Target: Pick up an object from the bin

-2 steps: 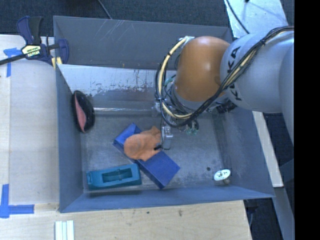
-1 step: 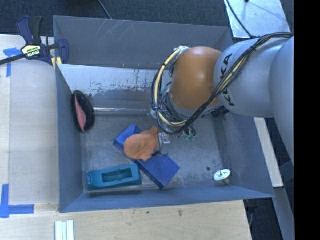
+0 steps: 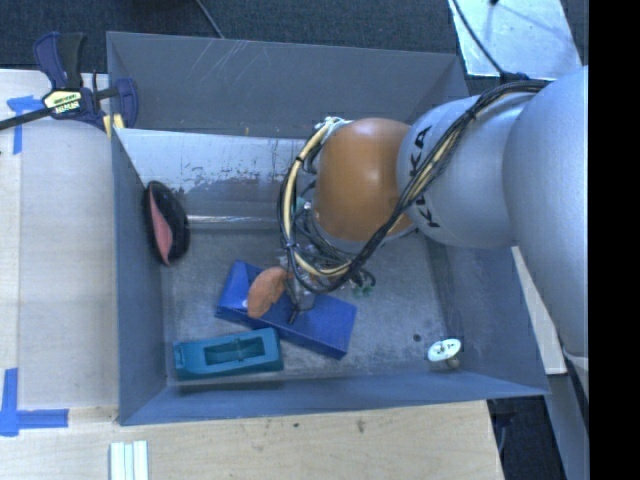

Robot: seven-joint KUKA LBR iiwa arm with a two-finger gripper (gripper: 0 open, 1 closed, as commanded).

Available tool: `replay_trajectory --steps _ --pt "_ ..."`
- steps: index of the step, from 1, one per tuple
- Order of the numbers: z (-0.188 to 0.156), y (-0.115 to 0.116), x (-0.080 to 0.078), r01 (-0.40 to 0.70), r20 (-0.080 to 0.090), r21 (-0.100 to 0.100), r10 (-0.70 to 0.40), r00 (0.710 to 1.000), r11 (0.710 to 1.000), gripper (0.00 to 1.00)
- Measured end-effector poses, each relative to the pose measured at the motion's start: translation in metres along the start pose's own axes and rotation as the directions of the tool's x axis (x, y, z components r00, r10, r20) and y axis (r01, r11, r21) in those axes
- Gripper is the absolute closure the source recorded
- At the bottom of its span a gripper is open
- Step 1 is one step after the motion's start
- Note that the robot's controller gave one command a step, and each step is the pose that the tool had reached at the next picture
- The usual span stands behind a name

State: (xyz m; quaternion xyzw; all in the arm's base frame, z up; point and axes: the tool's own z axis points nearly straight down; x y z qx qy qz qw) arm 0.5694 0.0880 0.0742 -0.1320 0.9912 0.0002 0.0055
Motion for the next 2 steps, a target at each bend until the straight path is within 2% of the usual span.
replay_trajectory --steps 1,2 --pt "0.000 0.000 0.000 0.000 0.000 0.000 0.000 1.000 1.000 1.00" --pt "-0.201 -0.006 0.003 -0.013 -0.010 -0.001 0.013 1.000 1.000 1.00"
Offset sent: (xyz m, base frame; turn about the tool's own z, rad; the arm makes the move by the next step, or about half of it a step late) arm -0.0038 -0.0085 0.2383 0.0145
